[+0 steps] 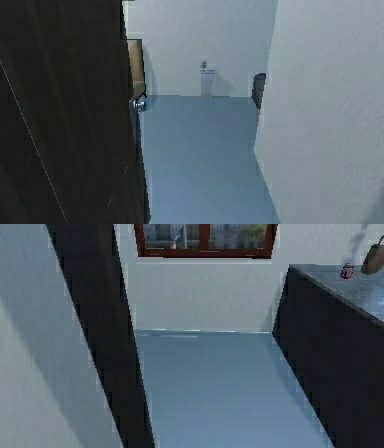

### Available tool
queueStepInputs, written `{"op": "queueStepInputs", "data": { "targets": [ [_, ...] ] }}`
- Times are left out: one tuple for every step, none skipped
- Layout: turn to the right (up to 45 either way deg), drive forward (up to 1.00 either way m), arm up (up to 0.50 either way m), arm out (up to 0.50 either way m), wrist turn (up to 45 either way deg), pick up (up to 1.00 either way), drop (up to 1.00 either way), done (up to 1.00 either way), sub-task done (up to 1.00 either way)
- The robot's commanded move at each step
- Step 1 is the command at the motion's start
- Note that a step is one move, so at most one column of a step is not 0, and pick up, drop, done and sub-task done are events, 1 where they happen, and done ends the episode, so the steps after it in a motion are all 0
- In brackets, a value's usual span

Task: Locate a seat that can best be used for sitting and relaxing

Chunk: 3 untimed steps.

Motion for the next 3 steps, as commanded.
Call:
{"op": "queueStepInputs", "data": {
  "targets": [
    [0.0,1.0,0.0,0.0,0.0,0.0,0.0,0.0,0.0],
    [12.0,0.0,0.0,0.0,0.0,0.0,0.0,0.0,0.0],
    [0.0,0.2,0.0,0.0,0.0,0.0,0.0,0.0,0.0]
  ]
}}
